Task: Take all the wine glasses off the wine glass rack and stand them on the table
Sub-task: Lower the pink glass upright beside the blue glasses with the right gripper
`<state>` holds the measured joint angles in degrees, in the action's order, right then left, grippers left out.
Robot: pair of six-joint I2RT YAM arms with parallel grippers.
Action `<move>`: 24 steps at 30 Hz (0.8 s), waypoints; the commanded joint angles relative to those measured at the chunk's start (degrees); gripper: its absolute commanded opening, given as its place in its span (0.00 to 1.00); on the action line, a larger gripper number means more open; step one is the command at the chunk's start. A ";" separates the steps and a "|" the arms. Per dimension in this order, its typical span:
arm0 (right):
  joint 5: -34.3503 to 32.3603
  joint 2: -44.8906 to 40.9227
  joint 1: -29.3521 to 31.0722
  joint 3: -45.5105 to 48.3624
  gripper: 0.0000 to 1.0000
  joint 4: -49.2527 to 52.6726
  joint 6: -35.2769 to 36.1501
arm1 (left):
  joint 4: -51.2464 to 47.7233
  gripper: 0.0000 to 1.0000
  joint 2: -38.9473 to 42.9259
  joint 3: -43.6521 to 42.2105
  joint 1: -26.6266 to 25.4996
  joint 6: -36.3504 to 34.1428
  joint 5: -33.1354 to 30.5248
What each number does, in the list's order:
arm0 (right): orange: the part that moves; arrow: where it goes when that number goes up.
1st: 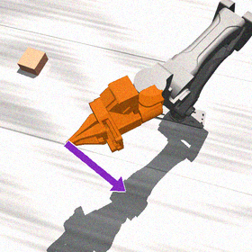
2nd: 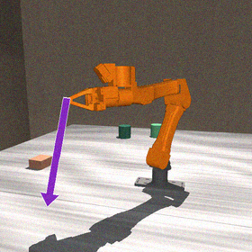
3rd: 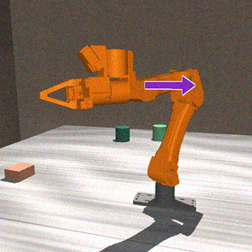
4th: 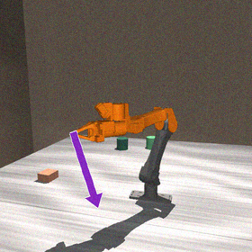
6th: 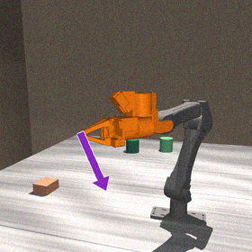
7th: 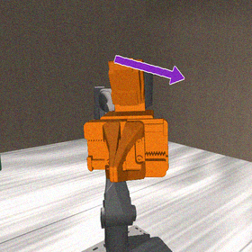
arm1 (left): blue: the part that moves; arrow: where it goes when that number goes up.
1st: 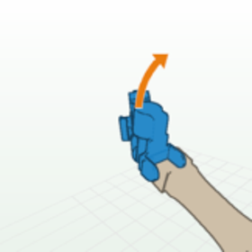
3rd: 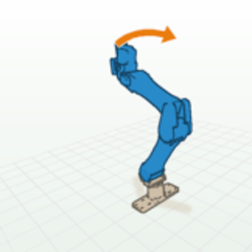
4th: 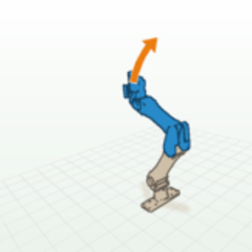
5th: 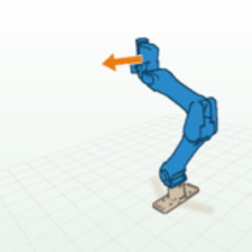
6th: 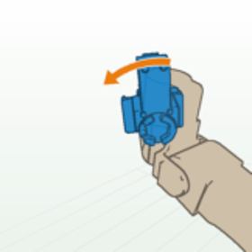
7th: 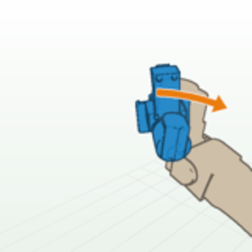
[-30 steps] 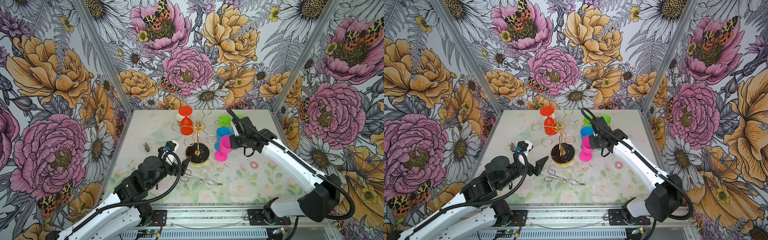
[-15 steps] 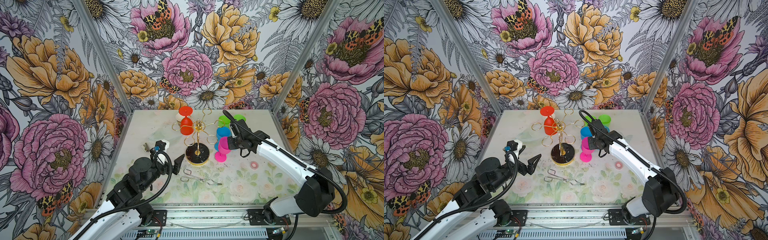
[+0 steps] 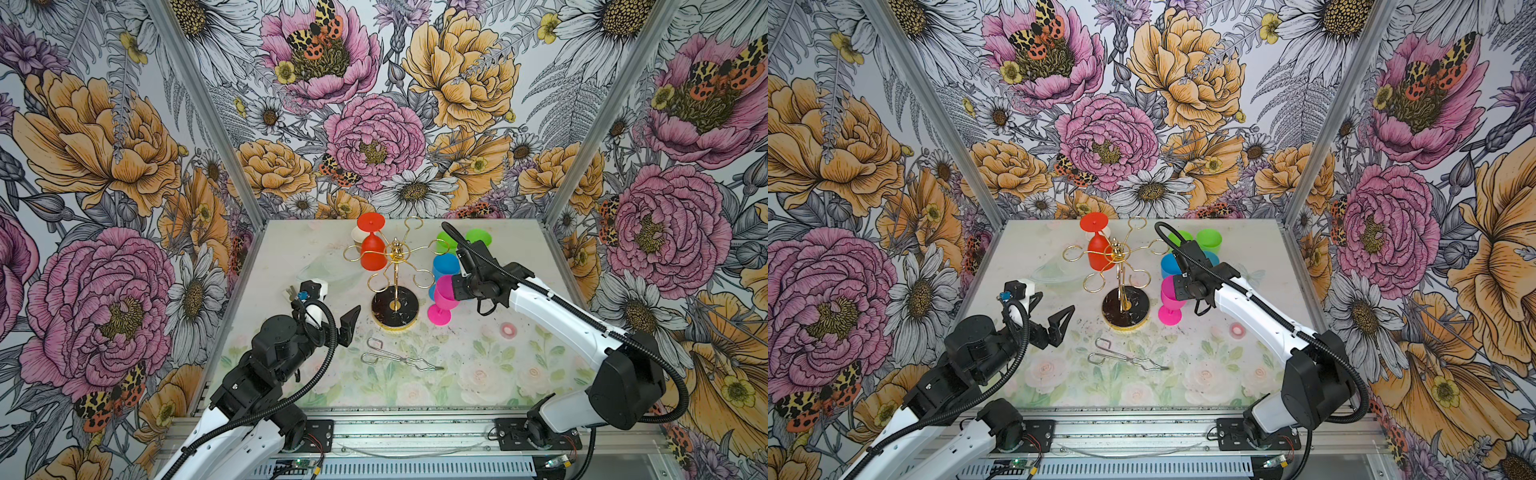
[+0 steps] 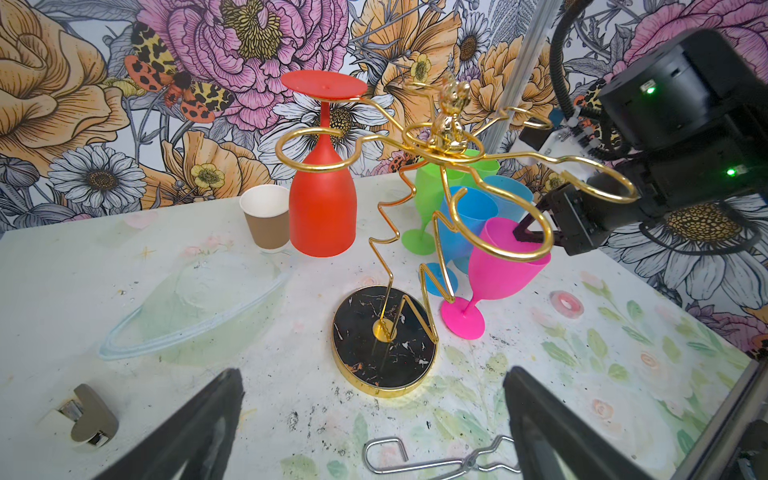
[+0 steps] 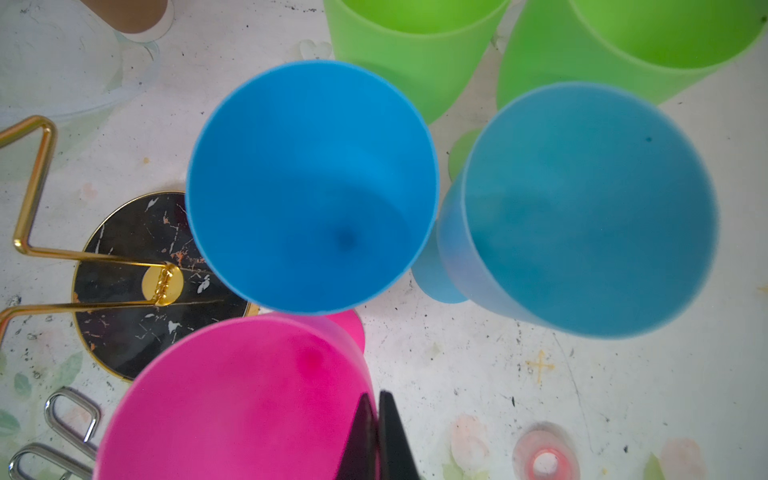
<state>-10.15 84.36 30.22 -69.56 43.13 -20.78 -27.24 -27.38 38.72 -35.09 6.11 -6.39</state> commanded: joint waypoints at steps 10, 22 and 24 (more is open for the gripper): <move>0.42 -0.59 1.14 0.54 0.00 -0.65 -0.67 | -0.42 0.99 -0.52 -0.49 1.74 0.79 2.25; -0.08 -1.56 1.71 0.22 0.00 1.93 -0.67 | 0.21 0.99 -1.28 -0.64 3.57 0.90 4.10; -0.43 -1.47 1.84 -0.03 0.00 2.38 -0.81 | 0.35 0.99 -1.19 -0.63 3.85 0.86 4.20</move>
<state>-10.09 84.07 31.55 -69.47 43.68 -20.78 -27.22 -28.56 38.68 -31.88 6.11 -3.84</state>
